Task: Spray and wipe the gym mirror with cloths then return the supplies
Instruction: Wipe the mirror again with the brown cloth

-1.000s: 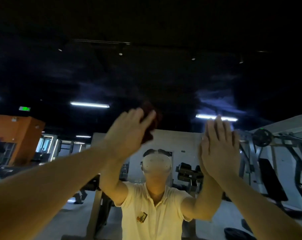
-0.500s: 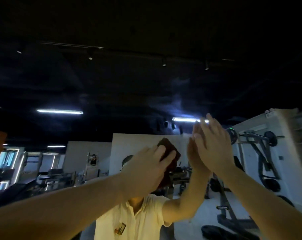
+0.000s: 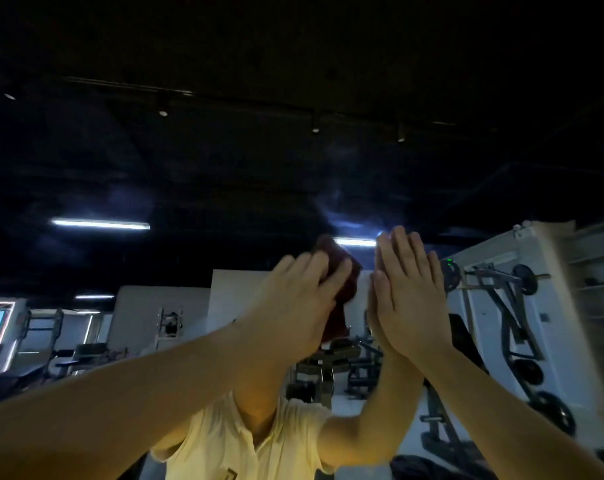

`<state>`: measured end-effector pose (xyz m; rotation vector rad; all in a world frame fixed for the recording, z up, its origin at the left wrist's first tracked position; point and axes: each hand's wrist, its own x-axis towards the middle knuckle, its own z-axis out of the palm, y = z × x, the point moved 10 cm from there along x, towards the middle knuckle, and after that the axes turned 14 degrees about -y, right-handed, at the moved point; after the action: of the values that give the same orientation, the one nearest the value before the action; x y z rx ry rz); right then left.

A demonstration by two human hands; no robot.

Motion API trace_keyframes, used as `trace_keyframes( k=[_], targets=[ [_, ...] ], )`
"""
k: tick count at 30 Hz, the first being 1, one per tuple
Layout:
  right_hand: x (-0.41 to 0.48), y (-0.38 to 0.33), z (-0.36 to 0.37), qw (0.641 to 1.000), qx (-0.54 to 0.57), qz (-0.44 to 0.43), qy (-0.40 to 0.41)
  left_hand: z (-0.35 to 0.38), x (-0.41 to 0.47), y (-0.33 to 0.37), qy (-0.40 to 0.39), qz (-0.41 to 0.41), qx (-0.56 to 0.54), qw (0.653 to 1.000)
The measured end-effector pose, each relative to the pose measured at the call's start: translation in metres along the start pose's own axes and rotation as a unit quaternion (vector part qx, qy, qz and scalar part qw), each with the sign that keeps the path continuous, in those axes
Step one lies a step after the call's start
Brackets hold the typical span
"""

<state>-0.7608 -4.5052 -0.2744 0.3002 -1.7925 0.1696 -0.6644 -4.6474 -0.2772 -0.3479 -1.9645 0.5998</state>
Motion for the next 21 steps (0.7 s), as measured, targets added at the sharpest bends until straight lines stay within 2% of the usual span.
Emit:
trace_keyframes(
  k=[2, 4, 6, 9, 12, 13, 15, 17, 19, 21],
  targets=[
    [-0.001, 0.000, -0.001, 1.000, 0.006, -0.002, -0.006, 0.004, -0.012, 0.010, -0.016, 0.060, 0.035, 0.997],
    [-0.001, 0.000, -0.002, 1.000, 0.007, 0.006, -0.009, -0.002, 0.005, -0.007, -0.024, 0.055, 0.110, 0.992],
    [0.000, -0.002, -0.005, 1.000, 0.009, 0.006, -0.012, -0.024, 0.035, -0.041, -0.012, 0.002, 0.133, 0.991],
    [-0.003, -0.004, -0.010, 1.000, 0.009, -0.004, -0.005, -0.053, 0.089, -0.093, 0.003, -0.114, 0.113, 0.987],
    [-0.005, -0.005, -0.009, 1.000, 0.022, -0.018, 0.000, -0.061, 0.114, -0.100, 0.032, -0.202, 0.051, 0.977],
    [-0.005, -0.004, -0.009, 0.999, 0.028, -0.023, -0.001, -0.060, 0.115, -0.092, 0.043, -0.209, 0.043, 0.976],
    [-0.007, -0.004, -0.011, 0.999, 0.038, -0.033, 0.001, -0.052, 0.101, -0.058, 0.051, -0.166, 0.052, 0.983],
    [-0.009, -0.005, -0.017, 0.998, 0.050, -0.035, 0.004, -0.032, 0.070, -0.021, 0.026, -0.093, 0.054, 0.994],
    [-0.009, -0.005, -0.021, 0.997, 0.070, -0.034, 0.000, -0.006, 0.022, 0.012, -0.034, 0.017, 0.016, 0.999],
    [-0.010, -0.006, -0.022, 0.997, 0.070, -0.028, -0.007, 0.020, -0.030, 0.036, -0.061, 0.116, 0.033, 0.991]
  ],
)
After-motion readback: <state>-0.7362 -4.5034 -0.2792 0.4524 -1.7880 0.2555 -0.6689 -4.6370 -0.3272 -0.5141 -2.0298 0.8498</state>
